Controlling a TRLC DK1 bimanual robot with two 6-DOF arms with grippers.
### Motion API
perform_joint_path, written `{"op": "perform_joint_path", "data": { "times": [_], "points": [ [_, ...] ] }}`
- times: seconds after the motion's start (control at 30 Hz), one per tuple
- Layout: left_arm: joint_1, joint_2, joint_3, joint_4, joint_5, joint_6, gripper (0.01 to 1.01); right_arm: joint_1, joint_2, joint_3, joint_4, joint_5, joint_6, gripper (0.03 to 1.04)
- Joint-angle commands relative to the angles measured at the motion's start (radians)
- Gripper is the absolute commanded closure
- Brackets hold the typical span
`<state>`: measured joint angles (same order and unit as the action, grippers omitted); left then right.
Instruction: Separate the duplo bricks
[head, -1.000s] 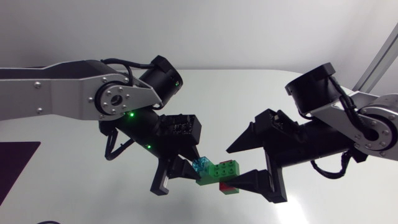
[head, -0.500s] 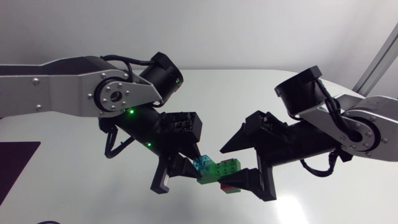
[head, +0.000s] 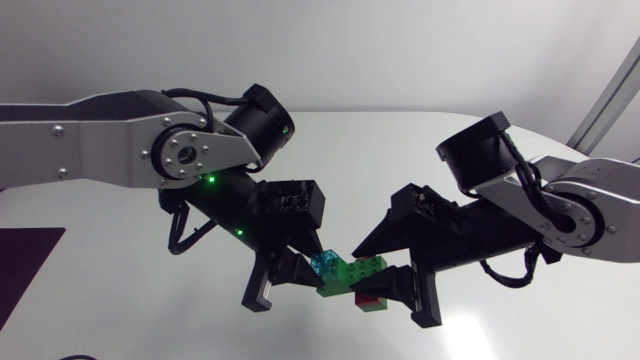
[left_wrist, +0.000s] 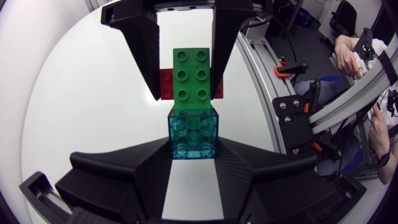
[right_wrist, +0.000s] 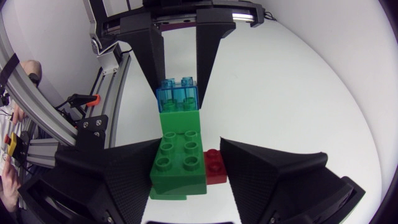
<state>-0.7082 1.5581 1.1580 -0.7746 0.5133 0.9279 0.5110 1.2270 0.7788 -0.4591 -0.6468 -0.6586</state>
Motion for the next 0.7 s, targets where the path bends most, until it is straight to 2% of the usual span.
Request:
{"op": "perform_joint_path", "data": {
  "times": [0.0,0.07,0.13,0.17,0.5,0.67],
  "points": [
    [0.003,0.007,0.046,-0.012,0.013,0.029,0.725,0.007,0.014,-0.033,0.01,0.013,0.016,0.69],
    [0.003,0.007,0.054,-0.015,0.013,0.029,0.725,0.009,0.014,-0.035,0.016,0.019,0.016,0.81],
    [0.004,0.003,0.055,-0.015,0.013,0.028,0.723,0.023,0.012,-0.036,0.019,0.032,0.024,0.83],
    [0.006,0.003,0.057,-0.015,0.013,0.028,0.723,0.027,0.012,-0.038,0.02,0.038,0.025,0.87],
    [0.015,0.003,0.063,-0.032,0.013,0.031,0.72,0.044,0.031,-0.039,0.03,0.047,0.028,0.88],
    [0.046,0.002,0.092,-0.074,0.013,0.048,0.72,0.032,0.031,-0.046,0.031,0.07,0.03,0.88]
  ]
}}
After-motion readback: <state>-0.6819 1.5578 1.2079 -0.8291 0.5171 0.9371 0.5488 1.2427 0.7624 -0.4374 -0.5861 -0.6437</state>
